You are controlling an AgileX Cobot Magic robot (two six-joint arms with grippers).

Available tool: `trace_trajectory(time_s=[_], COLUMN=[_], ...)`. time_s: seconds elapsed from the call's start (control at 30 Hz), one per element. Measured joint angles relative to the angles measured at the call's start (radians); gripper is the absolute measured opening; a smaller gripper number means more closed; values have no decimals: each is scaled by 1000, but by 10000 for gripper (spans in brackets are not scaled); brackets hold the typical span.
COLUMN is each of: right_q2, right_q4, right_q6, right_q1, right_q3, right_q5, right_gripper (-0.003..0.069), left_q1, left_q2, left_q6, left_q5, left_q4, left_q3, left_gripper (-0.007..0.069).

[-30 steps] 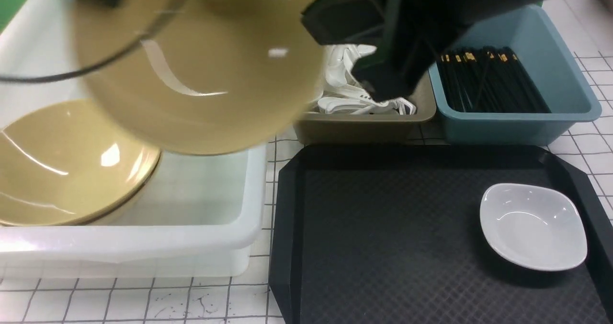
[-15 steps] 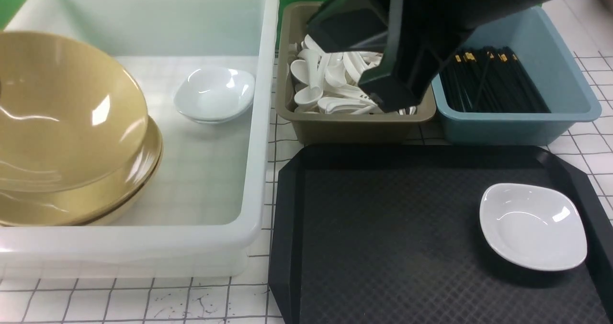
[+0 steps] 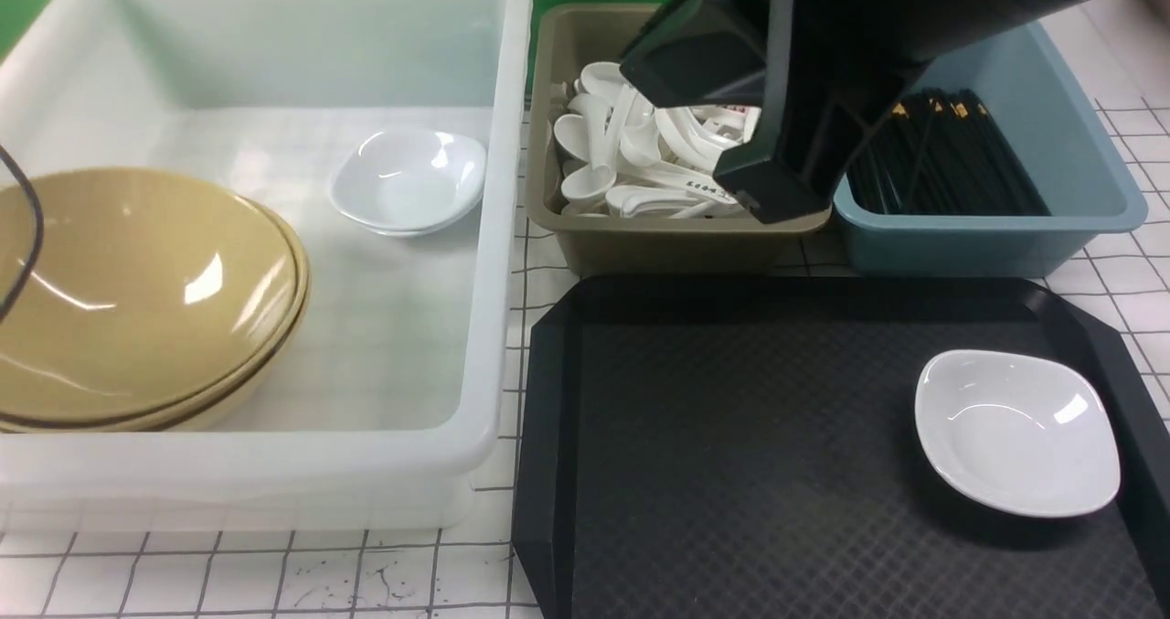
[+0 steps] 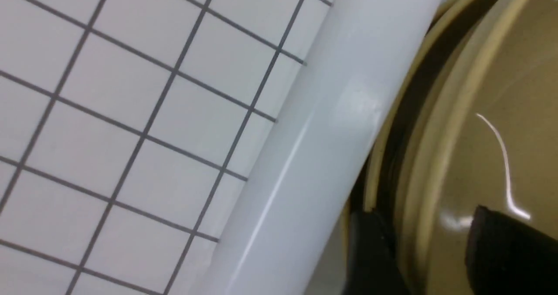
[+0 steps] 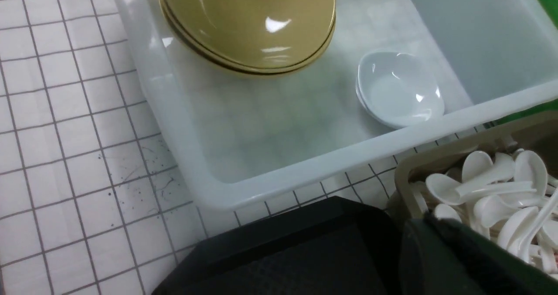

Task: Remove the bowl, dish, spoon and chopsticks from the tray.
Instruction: Use the left arm to put the noodle bowl into the large storage box on the left, then use the left arm to grab the plate

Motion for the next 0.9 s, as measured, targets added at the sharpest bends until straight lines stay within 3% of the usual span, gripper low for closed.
trace_trajectory(time_s=[0.17, 0.3, 0.5, 0.63, 0.67, 0.73, 0.9], right_q2=[0, 0, -18, -92, -107, -178, -307], right_q4=[-35, -107, -265, -270, -273, -276, -252], right_q6=[14, 83, 262, 338, 350, 378, 392], right_q1=[0, 0, -19, -122, -143, -239, -386], right_q3=[0, 5, 131, 298, 334, 446, 591], right_q5=[29, 76, 138, 137, 136, 135, 133], right_gripper=[47, 47, 47, 48, 48, 48, 48], left_q1=[-8, -102, -552, -865, -904, -1052, -1218], left_q2=[-7, -39, -60, -6, 7, 68, 188], left_q6=[0, -3, -2, -31, -41, -66, -79], left_q5=[80, 144, 193, 183, 171, 106, -9], left_q4=[-11, -41, -16, 57, 64, 79, 83], left_q3=[-117, -240, -327, -327, -327, -328, -350], left_gripper=[519, 566, 521, 501, 500, 498, 498])
